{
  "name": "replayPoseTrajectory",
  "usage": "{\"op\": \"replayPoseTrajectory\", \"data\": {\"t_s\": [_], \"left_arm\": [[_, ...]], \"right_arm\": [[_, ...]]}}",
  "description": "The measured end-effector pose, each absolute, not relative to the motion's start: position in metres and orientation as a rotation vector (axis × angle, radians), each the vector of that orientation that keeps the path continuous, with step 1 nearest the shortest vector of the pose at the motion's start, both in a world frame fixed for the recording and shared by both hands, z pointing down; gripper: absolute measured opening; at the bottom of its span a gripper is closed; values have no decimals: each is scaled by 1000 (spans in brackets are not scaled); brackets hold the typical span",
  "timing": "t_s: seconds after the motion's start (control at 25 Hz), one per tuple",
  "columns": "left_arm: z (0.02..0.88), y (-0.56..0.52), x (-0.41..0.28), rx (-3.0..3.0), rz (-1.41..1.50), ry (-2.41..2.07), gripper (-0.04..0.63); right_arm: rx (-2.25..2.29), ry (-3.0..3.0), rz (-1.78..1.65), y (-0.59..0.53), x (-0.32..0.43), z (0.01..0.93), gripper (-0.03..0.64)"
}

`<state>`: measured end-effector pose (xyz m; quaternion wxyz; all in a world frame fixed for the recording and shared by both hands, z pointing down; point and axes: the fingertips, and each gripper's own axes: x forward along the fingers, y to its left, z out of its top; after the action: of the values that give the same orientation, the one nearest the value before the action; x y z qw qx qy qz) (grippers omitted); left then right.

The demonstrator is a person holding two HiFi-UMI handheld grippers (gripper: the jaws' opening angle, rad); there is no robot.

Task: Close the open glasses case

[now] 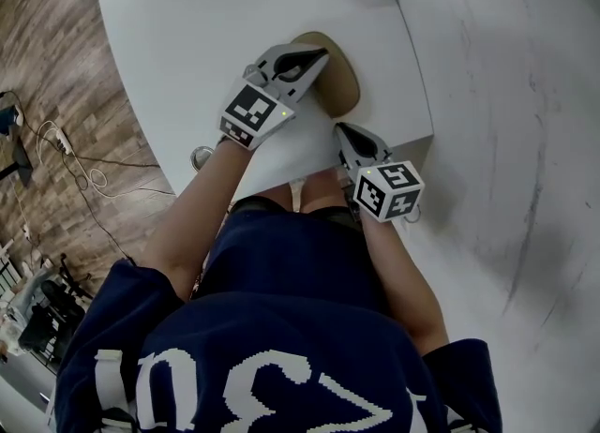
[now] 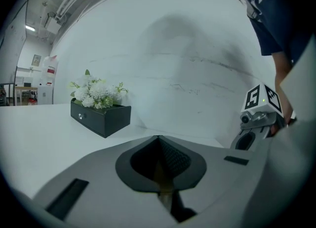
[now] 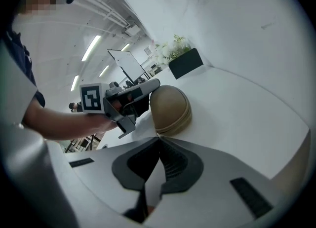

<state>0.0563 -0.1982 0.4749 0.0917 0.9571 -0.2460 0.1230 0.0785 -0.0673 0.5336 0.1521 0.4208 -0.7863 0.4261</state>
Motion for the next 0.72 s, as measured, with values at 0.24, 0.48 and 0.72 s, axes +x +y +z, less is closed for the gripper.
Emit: {"op": "replayPoseTrajectory", "data": {"t_s": [0.24,0.48,0.72], "left_arm": [[474,-198,56,2818,352,-743,13],[475,-198,57,2838,367,-707,14],[474,-199,61,2858,374,-699,12]], "right_arm": [[1214,-2241,1215,-74,67,534,34],[1263,-2237,1164,-74,77,531,21],[1340,-2210,1031,-84,109,529,21]]}}
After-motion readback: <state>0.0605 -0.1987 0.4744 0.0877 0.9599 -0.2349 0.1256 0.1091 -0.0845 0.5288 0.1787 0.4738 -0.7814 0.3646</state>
